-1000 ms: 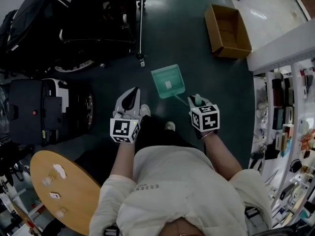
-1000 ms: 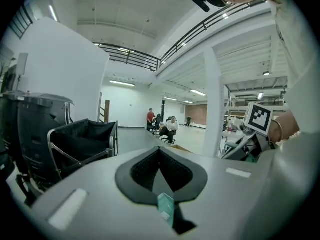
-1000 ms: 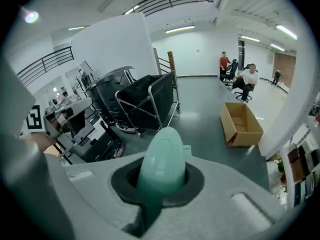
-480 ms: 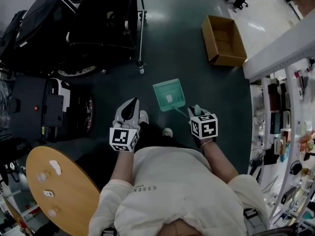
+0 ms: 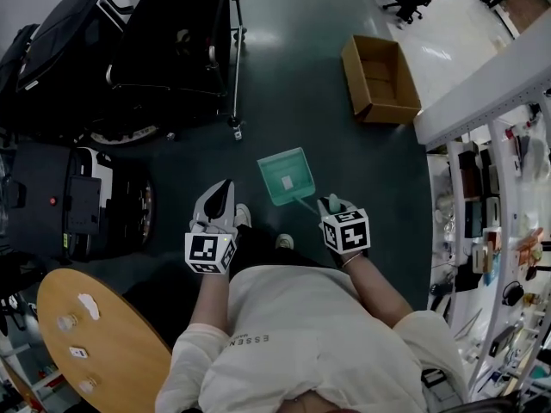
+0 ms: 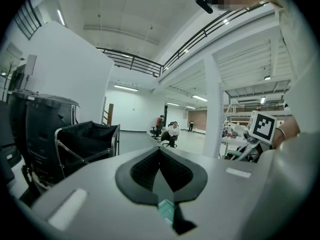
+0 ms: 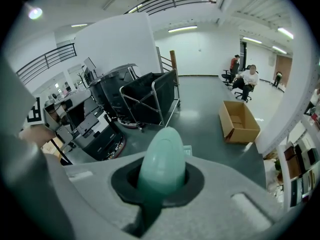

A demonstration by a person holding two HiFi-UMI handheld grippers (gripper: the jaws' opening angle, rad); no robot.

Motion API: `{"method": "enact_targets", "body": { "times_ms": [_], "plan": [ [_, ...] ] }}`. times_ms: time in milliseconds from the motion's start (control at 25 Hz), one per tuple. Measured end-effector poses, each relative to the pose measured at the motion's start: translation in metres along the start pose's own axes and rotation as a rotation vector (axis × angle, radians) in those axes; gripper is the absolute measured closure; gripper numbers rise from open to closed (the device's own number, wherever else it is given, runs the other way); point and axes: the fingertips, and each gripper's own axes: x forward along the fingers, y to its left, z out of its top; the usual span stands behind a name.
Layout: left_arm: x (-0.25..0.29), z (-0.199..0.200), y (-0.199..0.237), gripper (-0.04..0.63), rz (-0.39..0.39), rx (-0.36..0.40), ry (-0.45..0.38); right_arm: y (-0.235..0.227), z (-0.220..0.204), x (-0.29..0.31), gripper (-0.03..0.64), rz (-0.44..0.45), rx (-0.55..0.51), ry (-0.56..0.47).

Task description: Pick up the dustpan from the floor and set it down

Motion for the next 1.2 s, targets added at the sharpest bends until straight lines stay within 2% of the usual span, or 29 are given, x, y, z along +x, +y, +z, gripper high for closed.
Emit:
{"method": "enact_targets", "body": {
  "times_ms": [200, 560, 960, 1200],
  "plan": [
    [0.017, -0.005, 0.009, 0.588, 0.004, -0.018, 0.012, -0.006, 0.007, 0.013, 0.621, -0.001, 0.014, 0.024],
    [0.056, -0.023, 0.037, 0.588, -0.009, -0.045, 0.083, -0.01, 0.033, 0.06, 0.621, 0.006, 0.034, 0.062],
    [0.105, -0.057, 0.1, 0.588, 0.019, -0.099, 0.164, -0.024, 0.074, 0.156, 0.62, -0.017, 0.104, 0.108],
    [0.139, -0.083, 0.132, 0.588, 0.009, -0.102, 0.201, -0.034, 0.07, 0.231, 0.62, -0.041, 0.128, 0.16]
  ]
}}
